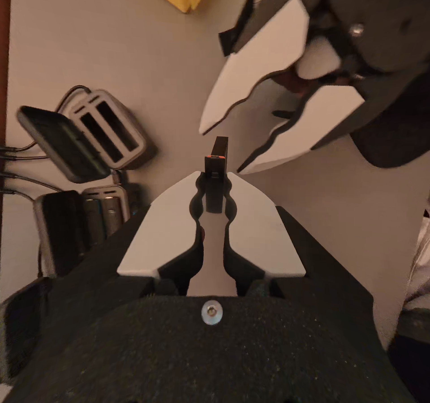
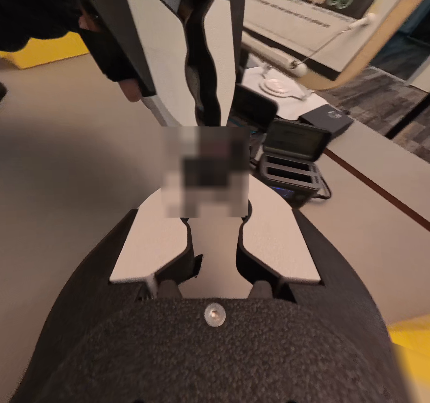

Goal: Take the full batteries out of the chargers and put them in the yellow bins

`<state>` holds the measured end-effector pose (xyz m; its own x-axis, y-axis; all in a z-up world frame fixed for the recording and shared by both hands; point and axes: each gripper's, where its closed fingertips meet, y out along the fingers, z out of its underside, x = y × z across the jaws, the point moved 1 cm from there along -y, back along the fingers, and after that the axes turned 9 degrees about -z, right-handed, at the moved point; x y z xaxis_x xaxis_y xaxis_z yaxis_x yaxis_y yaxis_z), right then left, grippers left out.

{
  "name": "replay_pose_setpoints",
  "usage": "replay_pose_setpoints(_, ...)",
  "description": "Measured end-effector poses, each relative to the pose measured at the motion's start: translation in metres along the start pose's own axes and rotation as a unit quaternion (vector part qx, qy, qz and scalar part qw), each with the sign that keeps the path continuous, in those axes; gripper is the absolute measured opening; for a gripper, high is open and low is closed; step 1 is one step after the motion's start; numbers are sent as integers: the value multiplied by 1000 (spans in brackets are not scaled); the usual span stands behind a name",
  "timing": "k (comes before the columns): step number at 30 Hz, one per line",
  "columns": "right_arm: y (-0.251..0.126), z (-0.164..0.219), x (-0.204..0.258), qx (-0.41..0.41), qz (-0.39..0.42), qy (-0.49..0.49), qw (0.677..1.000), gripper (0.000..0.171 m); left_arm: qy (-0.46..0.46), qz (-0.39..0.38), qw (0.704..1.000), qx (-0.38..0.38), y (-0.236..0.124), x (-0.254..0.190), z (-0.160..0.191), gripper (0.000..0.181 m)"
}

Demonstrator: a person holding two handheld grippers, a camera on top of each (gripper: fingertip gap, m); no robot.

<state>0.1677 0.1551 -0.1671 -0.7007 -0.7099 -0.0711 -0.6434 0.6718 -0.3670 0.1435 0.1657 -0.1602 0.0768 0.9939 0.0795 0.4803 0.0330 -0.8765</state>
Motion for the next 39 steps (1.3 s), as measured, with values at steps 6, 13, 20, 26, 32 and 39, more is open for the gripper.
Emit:
replay_pose_setpoints(6, 22, 0, 47, 8, -102, -16, 995, 31, 4, -12, 996, -87, -9, -30, 29, 15)
replay_pose_setpoints(13, 42, 5, 87, 29, -174, -31, 984, 15, 25, -34, 989, -143, -16, -51, 70, 15)
replay_pose_setpoints(20, 49, 3, 101, 12, -203, -14, 979, 9, -10, -39, 968, -249, -33, -47, 93, 8)
replay_pose_setpoints(26, 37, -28, 91, -108, -214, 61, 969, 9, -139, 53, 922, -358, -42, -44, 101, 24)
replay_pose_setpoints(32, 36, -50, 98, -183, -234, 107, 949, 9, -137, 64, 897, -415, -47, -54, 88, 21)
replay_pose_setpoints(39, 39, -40, 106, -144, -259, 96, 950, 12, -89, 45, 923, -372, -44, -55, 97, 11)
